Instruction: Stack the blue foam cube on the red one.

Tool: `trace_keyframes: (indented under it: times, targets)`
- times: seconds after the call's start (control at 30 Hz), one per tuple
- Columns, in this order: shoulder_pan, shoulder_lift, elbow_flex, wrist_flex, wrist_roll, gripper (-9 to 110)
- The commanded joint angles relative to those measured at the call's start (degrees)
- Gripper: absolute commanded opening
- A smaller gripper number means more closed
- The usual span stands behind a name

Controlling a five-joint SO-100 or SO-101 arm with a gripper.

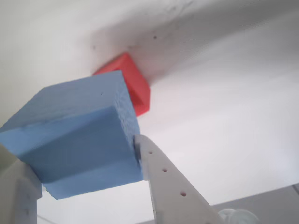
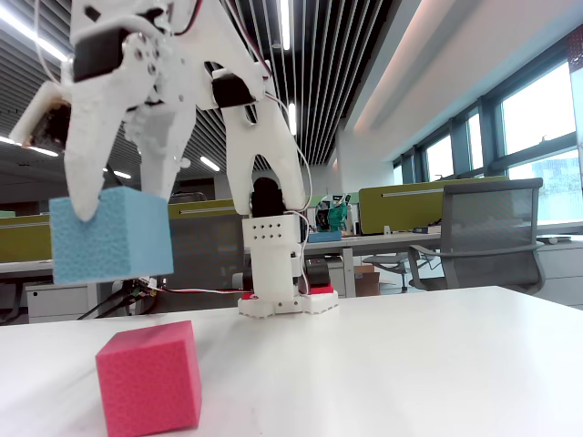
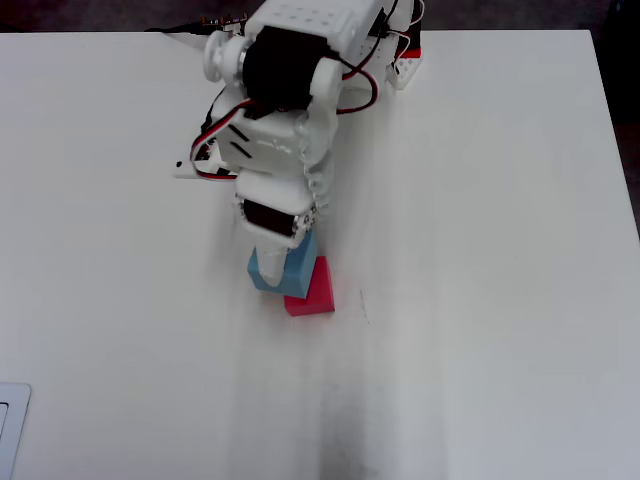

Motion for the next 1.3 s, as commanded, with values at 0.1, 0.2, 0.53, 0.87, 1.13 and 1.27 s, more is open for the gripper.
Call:
trace_keyframes:
  times: [0.1,0.2,0.53,0.87,1.13,1.27]
  targets:
    - [-0.97,-2.02,-1.85,0.79,0.79,20]
    - [-1.05,-3.78,-2.37,0.53,0.97,20]
    - [-1.14,-6.5,-2.11,-0.62,0.97,20]
    - [-1.05,-3.96,-2.11,-0.79,0.97,28]
    - [-1.32,-0.18,-0.62,-0.09,0.97,38]
    - [-1.67,2.99,0.97,0.09,0.97,39]
